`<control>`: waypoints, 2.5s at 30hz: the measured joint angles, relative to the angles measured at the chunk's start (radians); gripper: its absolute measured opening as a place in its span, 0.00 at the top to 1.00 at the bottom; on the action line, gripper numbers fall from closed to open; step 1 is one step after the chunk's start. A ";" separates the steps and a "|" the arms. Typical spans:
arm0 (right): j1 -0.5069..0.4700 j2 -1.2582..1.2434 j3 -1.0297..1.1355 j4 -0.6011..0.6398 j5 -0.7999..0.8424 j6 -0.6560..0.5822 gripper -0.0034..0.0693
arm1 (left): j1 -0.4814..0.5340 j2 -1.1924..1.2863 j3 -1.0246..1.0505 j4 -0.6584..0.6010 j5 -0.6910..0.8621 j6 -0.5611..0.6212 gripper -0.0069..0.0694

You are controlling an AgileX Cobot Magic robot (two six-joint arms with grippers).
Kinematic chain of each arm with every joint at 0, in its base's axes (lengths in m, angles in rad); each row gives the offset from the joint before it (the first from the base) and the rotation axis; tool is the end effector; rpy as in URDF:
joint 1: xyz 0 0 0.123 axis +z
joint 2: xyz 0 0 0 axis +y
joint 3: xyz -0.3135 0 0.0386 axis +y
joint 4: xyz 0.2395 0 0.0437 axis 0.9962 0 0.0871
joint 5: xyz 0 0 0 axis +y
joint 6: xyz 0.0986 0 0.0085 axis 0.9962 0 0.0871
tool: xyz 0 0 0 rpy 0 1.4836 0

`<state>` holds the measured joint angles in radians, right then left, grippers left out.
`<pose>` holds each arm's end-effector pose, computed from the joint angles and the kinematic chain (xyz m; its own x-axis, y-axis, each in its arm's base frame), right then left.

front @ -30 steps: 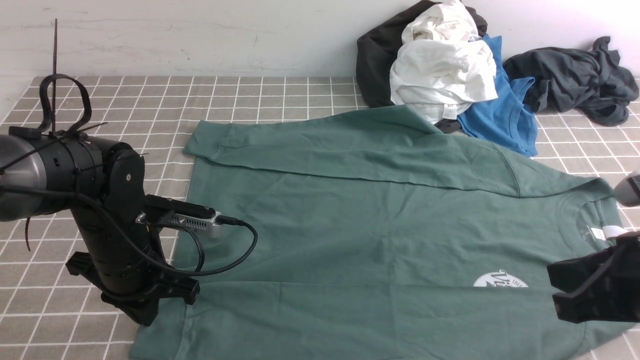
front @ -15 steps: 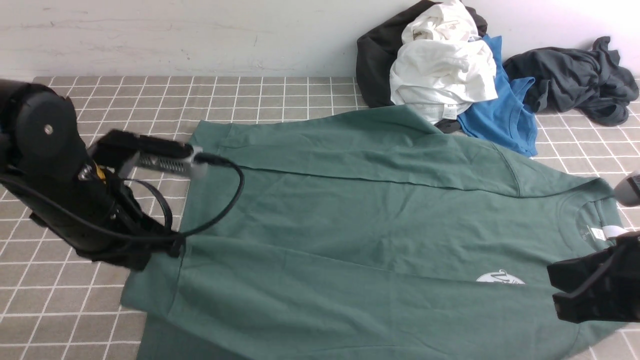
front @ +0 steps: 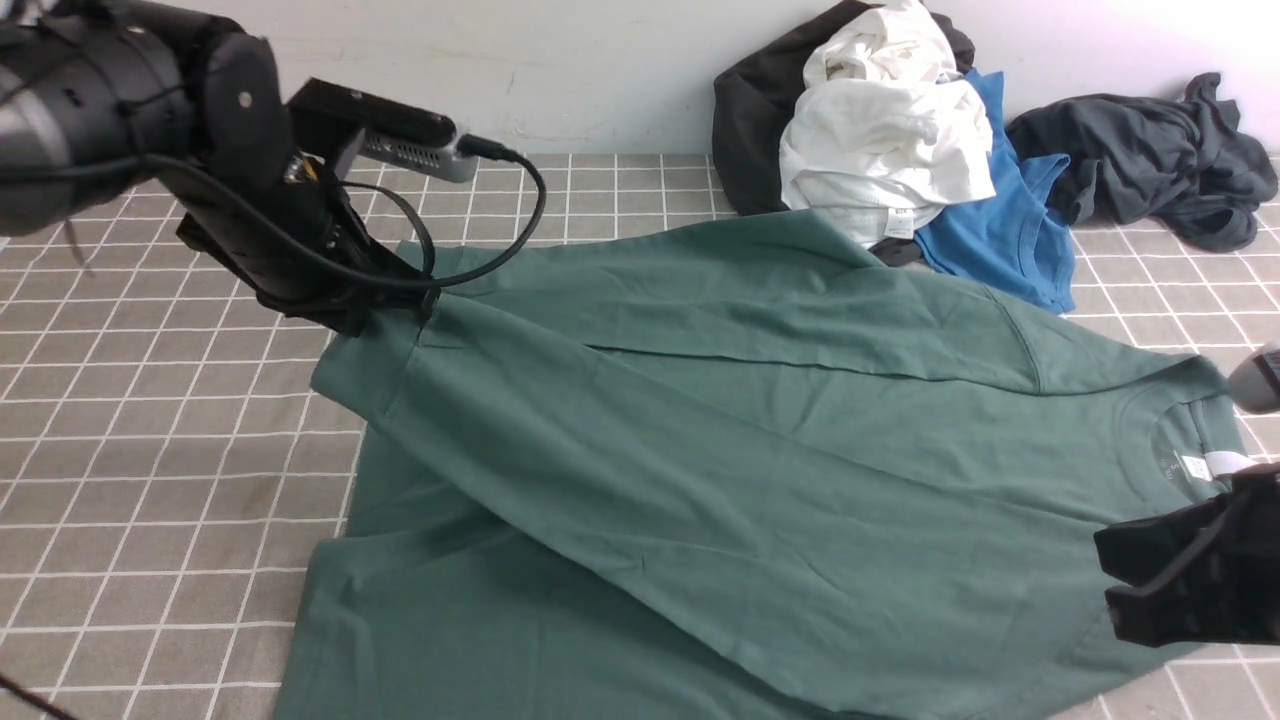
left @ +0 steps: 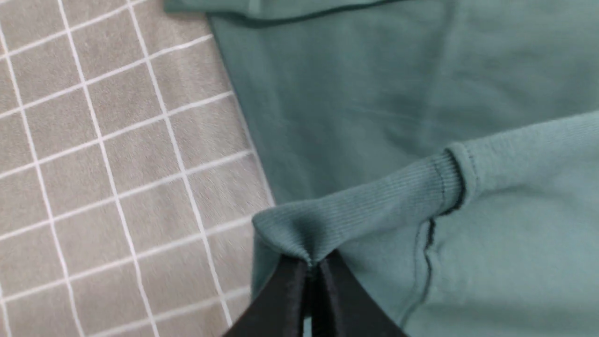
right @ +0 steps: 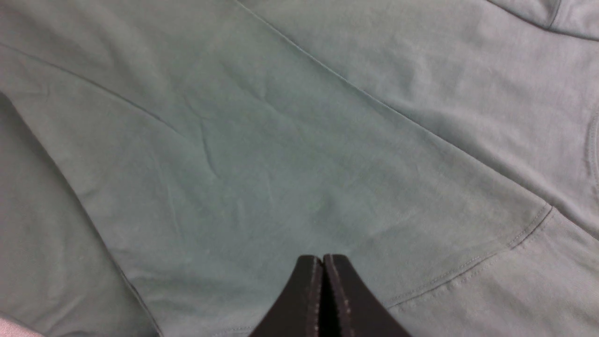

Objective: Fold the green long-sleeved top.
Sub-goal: Use the left arm to drag and place the cuff at the centered position on the left edge of the fabric, then use the left arm to clamp the cuff farthest from it, then use the left arm to drag and drop the cuff onto the cuff closest to the left arm, then use both arms simultaneously to clamp the lower edge of the clothing fabric

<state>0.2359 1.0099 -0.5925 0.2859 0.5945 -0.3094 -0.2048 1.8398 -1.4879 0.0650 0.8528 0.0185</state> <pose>0.1546 0.0533 0.2749 -0.7402 -0.2495 -0.6244 -0.3787 0.9220 0.0805 0.3962 -0.0774 0.2846 -0.8670 0.2426 -0.4354 0.2357 0.9693 0.0708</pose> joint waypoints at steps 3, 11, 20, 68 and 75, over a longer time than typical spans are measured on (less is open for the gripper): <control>0.000 0.000 0.000 0.000 0.000 0.000 0.97 | 0.033 0.164 -0.169 0.029 0.074 -0.019 0.77; 0.000 0.000 0.000 0.003 0.000 0.000 0.97 | 0.131 0.386 -0.514 -0.059 0.110 -0.128 0.38; 0.000 0.000 0.005 0.003 -0.028 0.000 0.97 | 0.176 0.647 -0.680 -0.220 -0.041 -0.124 0.45; 0.000 0.000 0.049 0.038 -0.030 -0.083 0.97 | -0.041 -0.132 0.248 -0.126 0.339 0.111 0.51; 0.000 0.000 0.049 0.118 0.021 -0.137 0.97 | -0.304 -0.334 0.629 -0.001 0.133 0.283 0.28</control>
<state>0.2359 1.0099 -0.5431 0.4041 0.6154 -0.4467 -0.5093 1.5056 -0.8587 0.0637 0.9862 0.3016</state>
